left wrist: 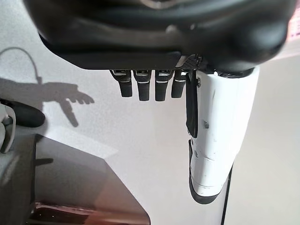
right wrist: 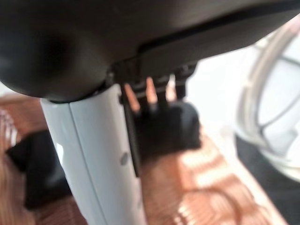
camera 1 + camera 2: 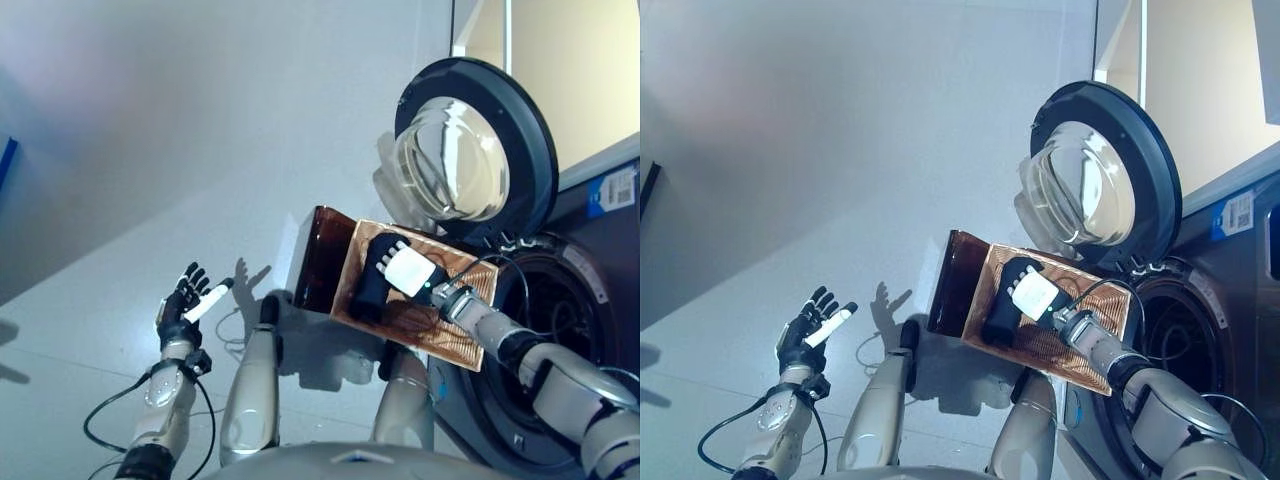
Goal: Pick up the clothes and place them into the washing machine
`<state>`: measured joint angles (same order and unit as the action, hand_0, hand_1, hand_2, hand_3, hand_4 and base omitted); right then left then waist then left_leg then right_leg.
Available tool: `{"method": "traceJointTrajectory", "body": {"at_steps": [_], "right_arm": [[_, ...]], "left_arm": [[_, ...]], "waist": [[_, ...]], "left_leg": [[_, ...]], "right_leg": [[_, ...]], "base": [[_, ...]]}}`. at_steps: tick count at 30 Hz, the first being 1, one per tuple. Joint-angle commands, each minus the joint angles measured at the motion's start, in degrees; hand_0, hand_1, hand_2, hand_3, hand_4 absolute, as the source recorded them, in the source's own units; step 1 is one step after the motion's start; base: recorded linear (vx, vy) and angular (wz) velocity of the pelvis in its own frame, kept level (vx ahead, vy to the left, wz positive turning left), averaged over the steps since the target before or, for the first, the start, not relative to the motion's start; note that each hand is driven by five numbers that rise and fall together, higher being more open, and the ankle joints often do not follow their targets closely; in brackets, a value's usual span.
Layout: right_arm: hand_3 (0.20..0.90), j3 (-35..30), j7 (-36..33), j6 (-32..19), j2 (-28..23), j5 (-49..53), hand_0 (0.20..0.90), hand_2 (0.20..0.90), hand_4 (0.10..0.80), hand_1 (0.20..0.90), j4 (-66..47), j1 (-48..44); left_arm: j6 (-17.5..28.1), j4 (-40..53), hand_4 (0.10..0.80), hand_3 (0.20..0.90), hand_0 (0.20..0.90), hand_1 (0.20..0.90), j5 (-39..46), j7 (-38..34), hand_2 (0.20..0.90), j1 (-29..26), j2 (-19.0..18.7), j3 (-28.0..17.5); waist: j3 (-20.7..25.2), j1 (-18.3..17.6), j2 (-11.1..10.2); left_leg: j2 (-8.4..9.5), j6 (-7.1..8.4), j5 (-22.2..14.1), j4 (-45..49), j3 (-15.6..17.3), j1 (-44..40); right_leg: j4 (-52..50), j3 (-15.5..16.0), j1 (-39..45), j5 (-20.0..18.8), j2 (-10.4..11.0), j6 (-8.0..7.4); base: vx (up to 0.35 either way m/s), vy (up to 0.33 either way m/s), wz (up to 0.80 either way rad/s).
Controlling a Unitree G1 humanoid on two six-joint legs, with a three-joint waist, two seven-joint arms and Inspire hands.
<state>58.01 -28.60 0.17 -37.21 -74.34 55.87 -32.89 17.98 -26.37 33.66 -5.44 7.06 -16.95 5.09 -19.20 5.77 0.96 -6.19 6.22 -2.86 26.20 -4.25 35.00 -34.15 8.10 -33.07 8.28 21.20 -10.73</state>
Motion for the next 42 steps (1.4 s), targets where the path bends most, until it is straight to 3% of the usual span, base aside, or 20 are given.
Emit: {"method": "traceJointTrajectory", "body": {"at_steps": [1,9,22,42], "right_arm": [[0.900,-1.5,-0.7,2.0,-1.4,-1.0,0.900,0.900,0.800,0.900,0.1,-2.1],[0.900,-3.6,-1.1,2.8,-1.8,0.7,0.900,0.900,0.800,0.900,2.5,-0.8],[0.900,-2.7,-2.5,2.7,-2.7,0.7,0.900,0.900,0.800,0.900,-1.3,-1.9],[0.900,-0.7,-4.1,0.2,-6.4,1.0,0.900,0.900,0.800,0.900,-8.0,-1.4]], "left_arm": [[4.9,8.2,0.800,0.900,0.900,0.900,0.7,1.1,0.900,3.2,-4.6,-1.6],[5.0,11.3,0.800,0.900,0.900,0.900,0.6,1.4,0.900,4.6,-5.7,-2.0],[4.8,10.4,0.800,0.900,0.900,0.900,-0.4,0.8,0.900,4.2,-6.6,-2.0],[4.2,7.8,0.800,0.900,0.900,0.900,-1.0,1.0,0.900,3.8,-6.7,-1.4]], "waist": [[2.8,1.1,0.0],[3.0,1.9,0.6],[3.4,2.2,-0.3],[4.1,1.6,-0.6]], "left_leg": [[-1.66,2.23,-1.8,6.9,-1.0,4.3],[-1.00,1.47,-3.5,12.3,-2.0,8.4],[-0.48,0.91,-3.2,10.9,-2.1,8.6],[-1.54,2.39,0.1,4.2,-2.1,5.2]], "right_leg": [[0.2,-3.9,-2.8,-5.9,0.7,-0.43],[-5.6,-5.0,-6.9,-3.9,1.3,0.15],[-4.5,-4.9,-7.2,-4.6,1.3,-0.07],[-0.4,-3.7,-4.4,-5.9,0.4,-0.63]], "base": [[-0.036,0.037,0.03],[-0.010,0.005,0.05],[0.001,0.002,0.02],[0.001,-0.005,0.00]]}}
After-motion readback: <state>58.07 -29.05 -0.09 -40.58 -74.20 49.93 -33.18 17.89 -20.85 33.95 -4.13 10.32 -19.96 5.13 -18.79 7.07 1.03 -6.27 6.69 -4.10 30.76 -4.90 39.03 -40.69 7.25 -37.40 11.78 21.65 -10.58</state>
